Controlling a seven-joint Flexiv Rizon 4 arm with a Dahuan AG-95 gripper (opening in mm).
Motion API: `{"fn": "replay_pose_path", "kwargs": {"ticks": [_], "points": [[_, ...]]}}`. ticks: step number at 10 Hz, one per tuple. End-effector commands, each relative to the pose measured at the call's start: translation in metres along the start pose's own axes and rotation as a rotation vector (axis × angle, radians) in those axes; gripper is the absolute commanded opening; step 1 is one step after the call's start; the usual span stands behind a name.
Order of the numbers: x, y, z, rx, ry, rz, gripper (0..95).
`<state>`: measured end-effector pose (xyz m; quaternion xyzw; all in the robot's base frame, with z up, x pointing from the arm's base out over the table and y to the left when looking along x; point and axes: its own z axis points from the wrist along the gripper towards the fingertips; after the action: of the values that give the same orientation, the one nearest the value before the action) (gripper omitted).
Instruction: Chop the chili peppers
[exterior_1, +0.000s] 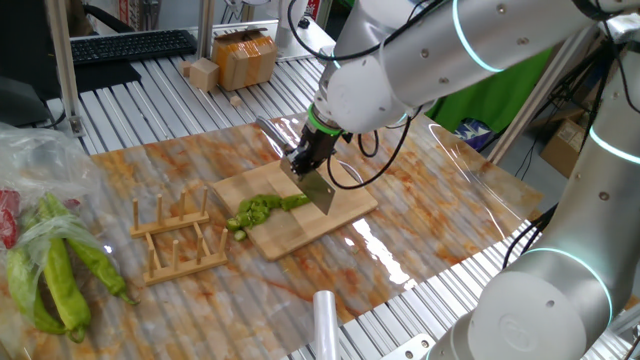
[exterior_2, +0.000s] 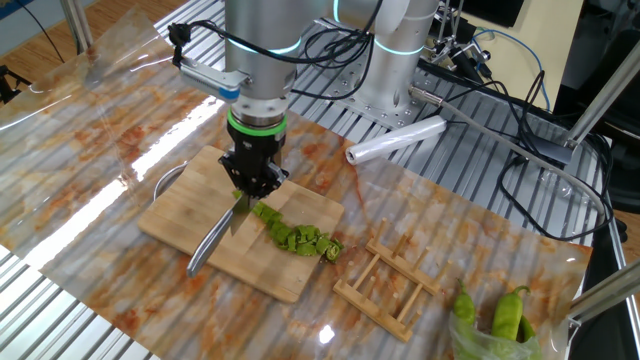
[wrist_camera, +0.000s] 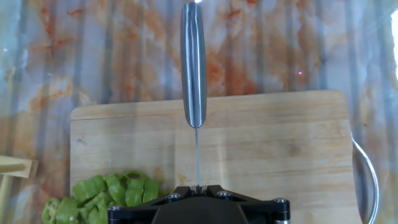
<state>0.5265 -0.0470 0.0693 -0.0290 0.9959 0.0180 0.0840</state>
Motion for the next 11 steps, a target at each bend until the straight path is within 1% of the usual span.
{"fn": "replay_pose_path", "kwargs": {"ticks": [1,2,3,4,5,6,7,8,9,11], "points": [[0.005,-0.002,0.011,0.017,-0.009,-0.014,0.0],[0.007,-0.002,0.021,0.020,-0.020,-0.015,0.0],[0.009,-0.003,0.034,0.020,-0.038,-0.015,0.0],[0.012,-0.004,0.046,0.012,-0.053,-0.010,0.0],[0.013,-0.004,0.048,0.001,-0.049,-0.005,0.0],[0.013,-0.004,0.048,0.001,-0.049,-0.005,0.0],[0.012,-0.001,0.046,-0.004,-0.059,0.003,0.0],[0.007,0.003,0.043,0.011,-0.059,0.008,0.0],[0.007,0.003,0.044,0.019,-0.057,0.004,0.0],[0.006,0.003,0.042,0.018,-0.044,0.004,0.0]]}}
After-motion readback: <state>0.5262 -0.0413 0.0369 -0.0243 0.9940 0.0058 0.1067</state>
